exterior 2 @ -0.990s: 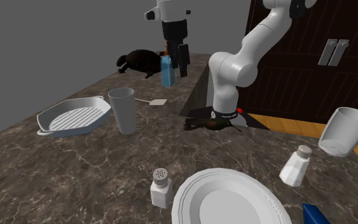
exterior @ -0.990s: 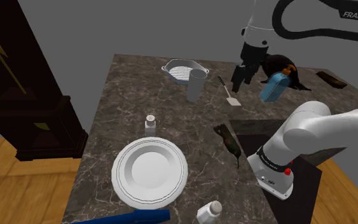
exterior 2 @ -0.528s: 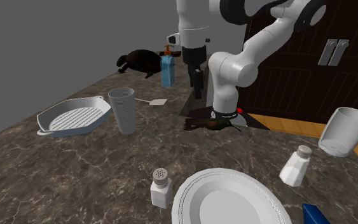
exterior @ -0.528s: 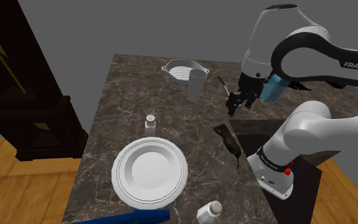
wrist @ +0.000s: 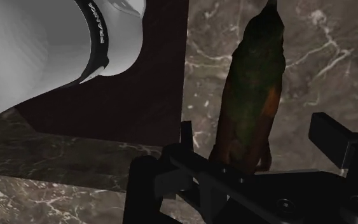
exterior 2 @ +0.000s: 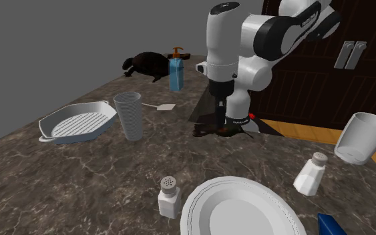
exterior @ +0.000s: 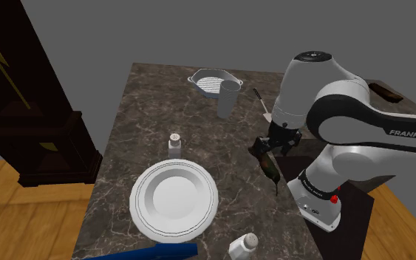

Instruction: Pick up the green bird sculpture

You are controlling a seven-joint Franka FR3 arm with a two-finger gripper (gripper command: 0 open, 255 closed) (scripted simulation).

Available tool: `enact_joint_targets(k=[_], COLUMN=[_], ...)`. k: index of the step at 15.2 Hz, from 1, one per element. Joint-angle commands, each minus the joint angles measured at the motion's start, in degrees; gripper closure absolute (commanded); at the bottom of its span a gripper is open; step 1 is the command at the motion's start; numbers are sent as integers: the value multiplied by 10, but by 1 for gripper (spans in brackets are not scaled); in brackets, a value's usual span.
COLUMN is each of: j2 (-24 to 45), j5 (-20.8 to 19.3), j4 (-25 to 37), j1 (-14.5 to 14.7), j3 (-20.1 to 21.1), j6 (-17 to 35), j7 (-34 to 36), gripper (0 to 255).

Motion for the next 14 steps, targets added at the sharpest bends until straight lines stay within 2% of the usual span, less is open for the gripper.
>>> enact_joint_targets(k=[1,7,9,10,14], j2=[6,40,40,40,40], j5=[22,61,61,61,61], j4=[-12,-47,-47,-47,-47], j1=[8,19,19,19,19], j3=[22,60,60,59,60], j6=[18,83,83,83,83], j7=[20,19,19,18,19], gripper=[0,0,0,255,255])
